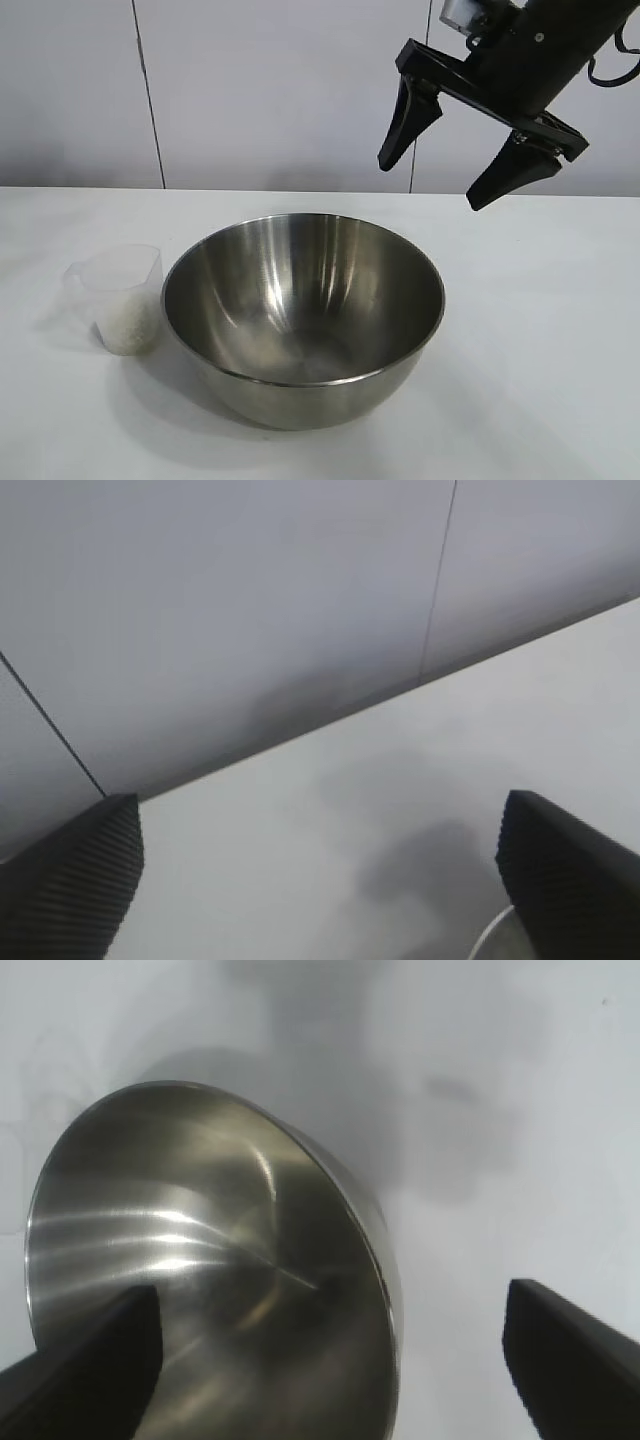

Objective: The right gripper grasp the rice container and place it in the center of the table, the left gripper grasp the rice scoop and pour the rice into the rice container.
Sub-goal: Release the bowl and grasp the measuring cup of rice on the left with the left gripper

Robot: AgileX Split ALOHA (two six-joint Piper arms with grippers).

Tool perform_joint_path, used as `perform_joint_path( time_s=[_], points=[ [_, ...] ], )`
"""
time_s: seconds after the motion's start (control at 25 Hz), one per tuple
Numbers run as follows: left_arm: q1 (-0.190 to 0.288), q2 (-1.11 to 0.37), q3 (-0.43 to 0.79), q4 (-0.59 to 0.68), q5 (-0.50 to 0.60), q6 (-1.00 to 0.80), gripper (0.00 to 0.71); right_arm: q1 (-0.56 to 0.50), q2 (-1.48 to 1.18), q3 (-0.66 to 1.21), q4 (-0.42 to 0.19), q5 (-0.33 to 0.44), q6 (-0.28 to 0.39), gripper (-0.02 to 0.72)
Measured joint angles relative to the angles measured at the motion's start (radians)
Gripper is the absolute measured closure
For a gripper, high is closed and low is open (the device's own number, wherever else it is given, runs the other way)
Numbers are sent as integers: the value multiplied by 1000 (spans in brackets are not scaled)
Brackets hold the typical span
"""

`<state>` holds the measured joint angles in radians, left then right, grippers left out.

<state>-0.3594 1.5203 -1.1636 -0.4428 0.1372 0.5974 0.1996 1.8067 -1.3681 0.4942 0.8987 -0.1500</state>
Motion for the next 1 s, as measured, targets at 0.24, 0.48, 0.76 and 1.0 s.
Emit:
perform_joint_path(
  time_s=[0.24,0.48,0.76,1.0],
  points=[
    [-4,-47,210,9,-371,14,51,0,0,0,-4,0,-1,63],
    [-4,-66,417,5,-728,-1,53,0,0,0,-11,1,-1,63],
    [-5,-67,568,39,-964,-179,53,0,0,0,-29,1,-1,63],
    [-5,-68,729,77,-1256,-405,54,0,0,0,-33,1,-1,63]
  ],
)
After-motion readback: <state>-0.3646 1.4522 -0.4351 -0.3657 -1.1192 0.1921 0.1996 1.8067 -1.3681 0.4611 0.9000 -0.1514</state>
